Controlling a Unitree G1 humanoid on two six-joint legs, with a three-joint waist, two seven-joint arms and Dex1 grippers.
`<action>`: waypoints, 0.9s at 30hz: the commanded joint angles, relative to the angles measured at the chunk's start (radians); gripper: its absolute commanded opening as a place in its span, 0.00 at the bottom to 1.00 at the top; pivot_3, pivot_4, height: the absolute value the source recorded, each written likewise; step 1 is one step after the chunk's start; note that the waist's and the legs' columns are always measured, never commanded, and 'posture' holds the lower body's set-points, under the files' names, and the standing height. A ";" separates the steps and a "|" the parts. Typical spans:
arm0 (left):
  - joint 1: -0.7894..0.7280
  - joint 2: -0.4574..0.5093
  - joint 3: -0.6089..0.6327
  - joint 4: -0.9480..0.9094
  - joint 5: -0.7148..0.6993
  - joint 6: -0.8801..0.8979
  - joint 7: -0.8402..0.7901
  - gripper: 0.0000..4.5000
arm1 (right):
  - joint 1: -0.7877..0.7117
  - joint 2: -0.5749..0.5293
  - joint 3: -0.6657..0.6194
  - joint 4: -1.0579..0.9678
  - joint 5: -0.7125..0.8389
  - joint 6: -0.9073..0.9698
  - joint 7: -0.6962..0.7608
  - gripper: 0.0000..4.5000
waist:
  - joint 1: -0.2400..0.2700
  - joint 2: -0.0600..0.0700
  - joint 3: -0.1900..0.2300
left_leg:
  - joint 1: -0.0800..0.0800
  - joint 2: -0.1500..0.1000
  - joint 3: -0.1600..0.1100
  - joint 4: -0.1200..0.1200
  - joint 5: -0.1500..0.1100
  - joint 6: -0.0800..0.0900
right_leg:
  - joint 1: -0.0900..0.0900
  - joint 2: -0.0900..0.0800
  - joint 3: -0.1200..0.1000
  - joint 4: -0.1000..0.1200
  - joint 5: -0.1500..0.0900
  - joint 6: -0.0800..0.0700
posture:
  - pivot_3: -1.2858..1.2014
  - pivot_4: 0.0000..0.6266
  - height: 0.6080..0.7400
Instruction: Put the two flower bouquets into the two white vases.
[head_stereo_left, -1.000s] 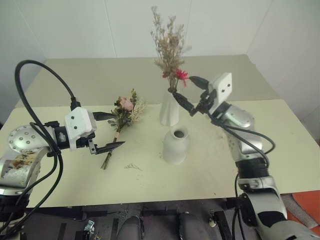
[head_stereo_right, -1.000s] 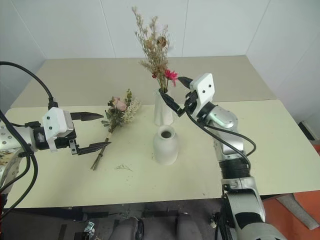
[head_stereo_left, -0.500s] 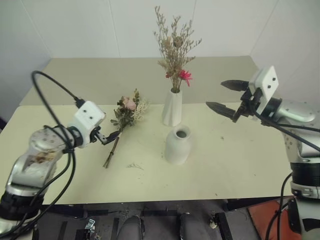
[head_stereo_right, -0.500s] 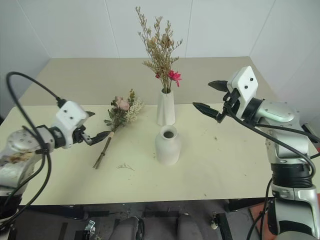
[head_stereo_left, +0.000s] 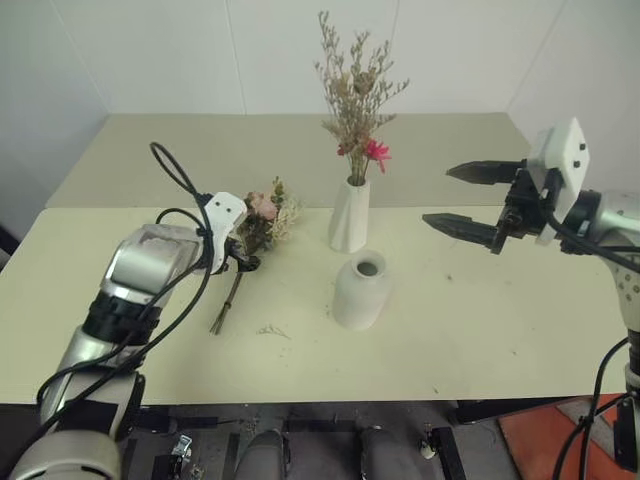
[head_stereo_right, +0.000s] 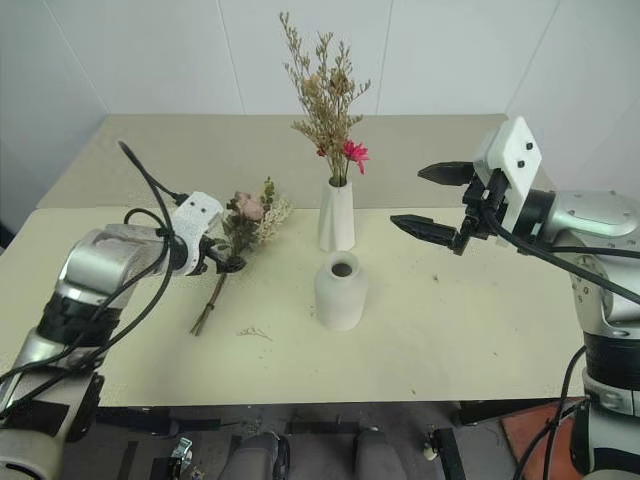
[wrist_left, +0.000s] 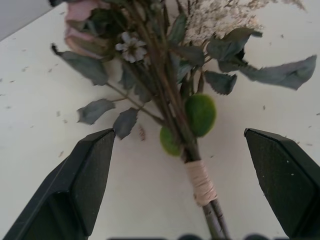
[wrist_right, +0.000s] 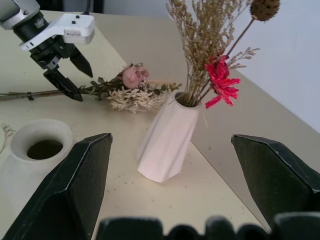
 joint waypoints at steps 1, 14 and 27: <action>-0.041 0.003 -0.023 0.034 0.003 0.035 -0.020 1.00 | 0.019 -0.028 -0.068 -0.073 0.025 0.024 -0.030 1.00 | -0.002 0.000 0.000 | 0.000 0.000 0.000 0.000 0.000 0.000 | 0.000 0.000 0.000 0.001 0.000 0.000 | 0.52 0.24 1.00; -0.052 -0.011 -0.039 0.091 0.018 0.010 -0.023 0.30 | 0.058 -0.025 -0.080 -0.100 0.023 0.032 -0.071 1.00 | -0.001 0.000 0.000 | 0.000 0.000 0.000 0.001 0.000 0.000 | 0.000 0.000 0.000 0.000 0.000 0.000 | 0.52 0.24 1.00; -0.050 -0.155 0.387 0.074 0.018 -0.251 0.307 0.03 | 0.072 -0.021 -0.079 -0.092 0.006 0.009 -0.075 1.00 | 0.002 0.000 0.000 | -0.001 0.000 -0.001 0.002 0.000 0.000 | 0.000 -0.001 0.000 0.000 0.000 0.000 | 0.52 0.24 1.00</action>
